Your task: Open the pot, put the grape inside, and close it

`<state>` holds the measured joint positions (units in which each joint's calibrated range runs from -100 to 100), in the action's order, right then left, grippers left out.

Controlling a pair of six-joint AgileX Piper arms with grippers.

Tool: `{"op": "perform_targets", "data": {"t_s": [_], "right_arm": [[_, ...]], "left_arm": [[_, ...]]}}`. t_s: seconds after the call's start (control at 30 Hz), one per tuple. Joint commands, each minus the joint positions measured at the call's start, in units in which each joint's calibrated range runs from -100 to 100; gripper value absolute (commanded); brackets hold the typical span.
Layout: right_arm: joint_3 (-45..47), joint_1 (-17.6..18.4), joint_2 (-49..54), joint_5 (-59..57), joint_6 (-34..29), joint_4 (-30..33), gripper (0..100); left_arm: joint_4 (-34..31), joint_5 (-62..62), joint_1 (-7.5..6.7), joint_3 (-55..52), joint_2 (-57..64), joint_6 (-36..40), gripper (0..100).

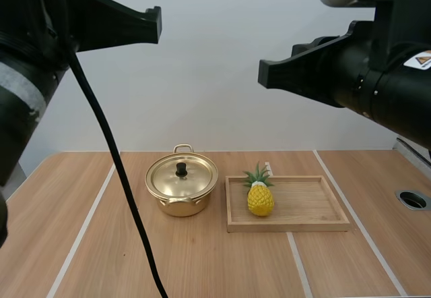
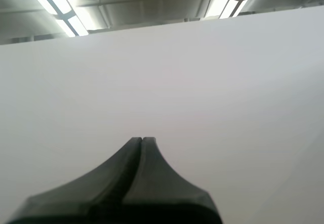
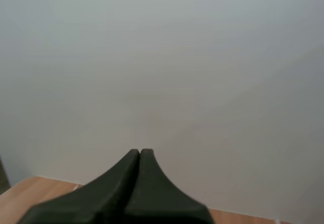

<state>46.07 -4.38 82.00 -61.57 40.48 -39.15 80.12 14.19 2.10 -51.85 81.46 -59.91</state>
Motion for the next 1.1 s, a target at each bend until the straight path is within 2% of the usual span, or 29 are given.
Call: {"op": "perform_targets", "data": {"t_s": [0.0,0.1,0.2,0.37,0.57,0.7,0.8,0.9,1.07], "right_arm": [[2.3,2.9,0.5,0.9,2.1,1.1,0],[6.4,3.9,0.5,1.6,1.7,6.9,0],[11.8,3.9,0.5,6.5,-1.4,11.1,0],[20.6,3.9,0.5,18.9,-2.5,10.4,0],[34.0,3.9,0.5,39.8,-2.5,10.8,0],[41.7,3.9,0.5,50.5,-2.5,11.7,0],[45.0,3.9,0.5,51.0,-2.5,11.7,0],[47.9,3.9,0.5,51.0,-2.5,12.2,0],[52.9,3.9,0.5,51.0,-2.5,15.8,0]], "left_arm": [[0.2,2.4,-0.17,-1.4,2.7,0.7,0],[0.0,0.6,-0.17,-5.2,4.7,0.7,0],[-0.2,-1.7,-0.17,-10.7,7.0,0.6,0],[-0.8,-11.5,-0.17,-20.5,8.6,0.6,0],[-1.1,-17.4,-0.35,-34.8,8.6,0.6,0],[-7.2,-17.1,-1.34,-40.0,8.6,0.6,0],[-7.5,-17.1,-2.01,-42.4,8.6,0.6,0],[-7.5,-17.3,-2.1,-44.0,8.6,0.8,0],[-6.6,-19.8,-2.1,-47.9,8.6,8.2,0]]}}
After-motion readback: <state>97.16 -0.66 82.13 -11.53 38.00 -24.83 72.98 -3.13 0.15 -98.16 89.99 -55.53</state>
